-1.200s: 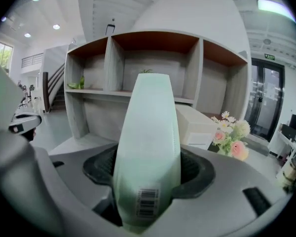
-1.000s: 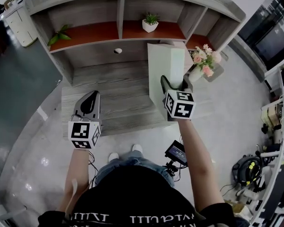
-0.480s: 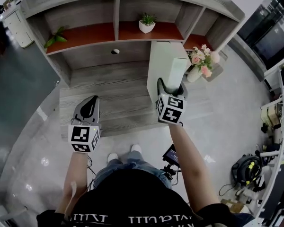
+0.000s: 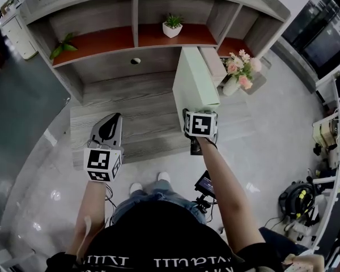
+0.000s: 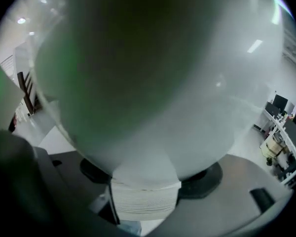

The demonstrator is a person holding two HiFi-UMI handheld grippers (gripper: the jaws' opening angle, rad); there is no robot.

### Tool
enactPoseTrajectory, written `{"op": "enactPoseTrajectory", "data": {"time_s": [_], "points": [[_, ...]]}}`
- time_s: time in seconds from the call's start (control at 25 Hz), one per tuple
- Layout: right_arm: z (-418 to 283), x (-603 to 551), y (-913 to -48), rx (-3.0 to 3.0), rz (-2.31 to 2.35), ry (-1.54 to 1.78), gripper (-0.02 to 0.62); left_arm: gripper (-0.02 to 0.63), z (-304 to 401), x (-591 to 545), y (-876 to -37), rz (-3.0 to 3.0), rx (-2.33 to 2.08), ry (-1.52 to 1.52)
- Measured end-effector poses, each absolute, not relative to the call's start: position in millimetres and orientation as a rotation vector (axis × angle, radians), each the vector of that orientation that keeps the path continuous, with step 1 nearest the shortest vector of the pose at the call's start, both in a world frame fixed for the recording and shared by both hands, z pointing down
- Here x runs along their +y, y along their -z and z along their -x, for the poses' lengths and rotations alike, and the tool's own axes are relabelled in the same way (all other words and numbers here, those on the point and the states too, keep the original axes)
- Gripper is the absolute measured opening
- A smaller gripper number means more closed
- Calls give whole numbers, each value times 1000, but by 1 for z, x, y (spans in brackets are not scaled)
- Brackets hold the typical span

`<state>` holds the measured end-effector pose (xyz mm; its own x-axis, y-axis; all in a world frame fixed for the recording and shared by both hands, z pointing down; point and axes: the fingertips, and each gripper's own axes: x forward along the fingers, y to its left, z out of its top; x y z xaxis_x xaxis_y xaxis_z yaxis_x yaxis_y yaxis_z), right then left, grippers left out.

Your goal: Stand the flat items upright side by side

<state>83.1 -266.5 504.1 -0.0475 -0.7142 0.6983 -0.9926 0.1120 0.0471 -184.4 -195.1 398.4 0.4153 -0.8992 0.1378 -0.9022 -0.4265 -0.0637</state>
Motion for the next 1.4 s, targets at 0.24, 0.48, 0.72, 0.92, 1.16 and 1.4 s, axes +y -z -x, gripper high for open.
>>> {"op": "enactPoseTrajectory", "data": {"time_s": [0.24, 0.48, 0.72, 0.92, 1.16, 1.4], "points": [[-81, -247, -505, -1831, -1638, -730, 371, 12, 185, -195, -399, -2621, -1669, -229], [-68, -227, -497, -1892, -1648, -906, 370, 12, 188, -198, -401, -2598, -1684, -203], [-79, -234, -498, -1841, -1811, -993, 330, 12, 185, -202, -403, -2593, -1684, -195], [-80, -247, -498, -1844, -1848, -1005, 326, 12, 189, -205, -402, -2574, -1710, -199], [-81, -273, -497, -1851, -1854, -1003, 325, 12, 195, -212, -399, -2552, -1754, -195], [-82, -300, -496, -1852, -1868, -986, 322, 11, 194, -221, -398, -2539, -1780, -190]]}}
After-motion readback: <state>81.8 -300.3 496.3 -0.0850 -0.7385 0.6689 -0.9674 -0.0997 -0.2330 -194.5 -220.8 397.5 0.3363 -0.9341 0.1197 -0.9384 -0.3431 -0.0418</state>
